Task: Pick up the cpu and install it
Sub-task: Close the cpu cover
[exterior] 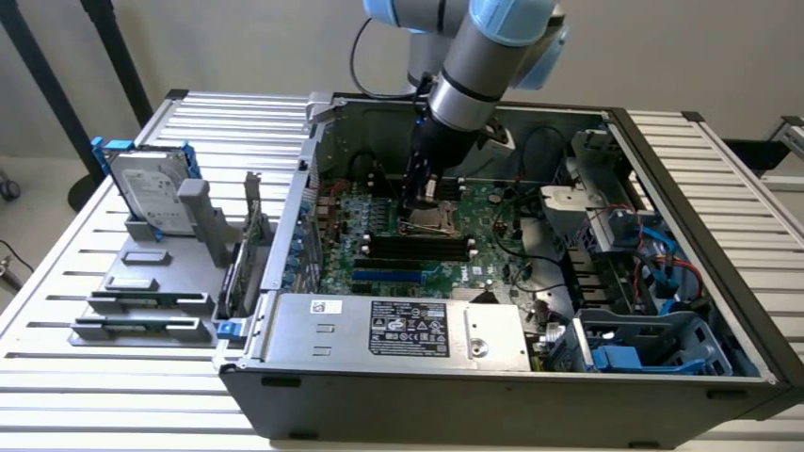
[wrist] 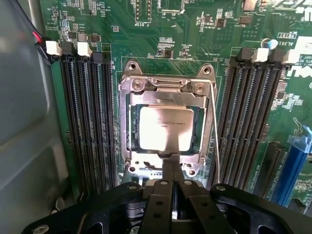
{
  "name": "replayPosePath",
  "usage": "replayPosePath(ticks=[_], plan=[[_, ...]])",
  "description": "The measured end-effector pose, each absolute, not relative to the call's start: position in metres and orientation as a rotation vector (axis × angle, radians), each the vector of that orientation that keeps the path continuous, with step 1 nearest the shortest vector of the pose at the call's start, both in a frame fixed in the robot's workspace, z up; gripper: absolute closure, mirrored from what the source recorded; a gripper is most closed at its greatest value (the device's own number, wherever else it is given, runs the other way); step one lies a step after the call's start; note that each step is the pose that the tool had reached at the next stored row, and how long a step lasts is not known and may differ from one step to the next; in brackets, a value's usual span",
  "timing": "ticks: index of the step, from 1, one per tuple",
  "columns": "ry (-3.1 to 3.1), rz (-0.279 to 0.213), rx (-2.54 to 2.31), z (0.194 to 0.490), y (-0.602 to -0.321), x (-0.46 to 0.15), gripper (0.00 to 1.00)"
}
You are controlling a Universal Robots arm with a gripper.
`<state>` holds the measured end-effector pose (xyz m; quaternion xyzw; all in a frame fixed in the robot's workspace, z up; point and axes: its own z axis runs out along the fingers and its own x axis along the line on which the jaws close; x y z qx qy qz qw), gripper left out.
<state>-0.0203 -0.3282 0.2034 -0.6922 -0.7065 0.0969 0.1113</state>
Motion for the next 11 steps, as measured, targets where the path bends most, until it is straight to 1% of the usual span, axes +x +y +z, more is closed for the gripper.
replayPosePath(ticks=[6,9,11], plan=[[-2.069,0.237,-2.017,0.1985,-0.3286,-0.0212,0.89],[-2.067,0.225,-2.011,0.1988,-0.3285,-0.0213,0.89],[-2.066,0.223,-2.010,0.2051,-0.3287,-0.0213,0.89]])
